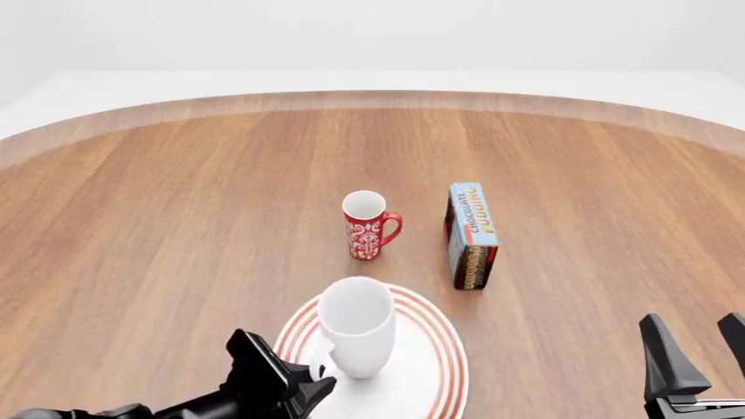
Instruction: Pick up the white mug and put it on the plate, and put the chocolate pudding to the right of the plate.
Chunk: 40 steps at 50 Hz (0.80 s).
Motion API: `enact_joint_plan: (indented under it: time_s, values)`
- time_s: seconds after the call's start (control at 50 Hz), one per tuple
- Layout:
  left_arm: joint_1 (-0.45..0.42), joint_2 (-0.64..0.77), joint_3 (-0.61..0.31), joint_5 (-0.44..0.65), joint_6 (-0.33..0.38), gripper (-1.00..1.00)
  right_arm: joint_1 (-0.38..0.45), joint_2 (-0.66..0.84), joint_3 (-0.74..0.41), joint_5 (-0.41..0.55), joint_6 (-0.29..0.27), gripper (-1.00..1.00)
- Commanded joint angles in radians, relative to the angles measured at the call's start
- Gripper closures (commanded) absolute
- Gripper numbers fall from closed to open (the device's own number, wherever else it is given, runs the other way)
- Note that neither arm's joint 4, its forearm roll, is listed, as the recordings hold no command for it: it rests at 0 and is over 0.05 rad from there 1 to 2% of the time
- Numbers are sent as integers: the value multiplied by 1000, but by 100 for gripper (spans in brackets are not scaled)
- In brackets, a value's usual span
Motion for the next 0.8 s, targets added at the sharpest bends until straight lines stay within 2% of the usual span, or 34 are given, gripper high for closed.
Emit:
enact_joint_plan:
  time_s: [0.02, 0.4, 0.42, 0.8]
  values:
    - [8, 20, 7, -30, -7, 100, 0, 0, 0, 0, 0, -100]
    - [17, 53, 13, -55, -22, 100, 0, 0, 0, 0, 0, -100]
    - [12, 55, 14, -56, -25, -100, 0, 0, 0, 0, 0, -100]
    - [-2, 52, 6, -41, -31, -100, 0, 0, 0, 0, 0, -100]
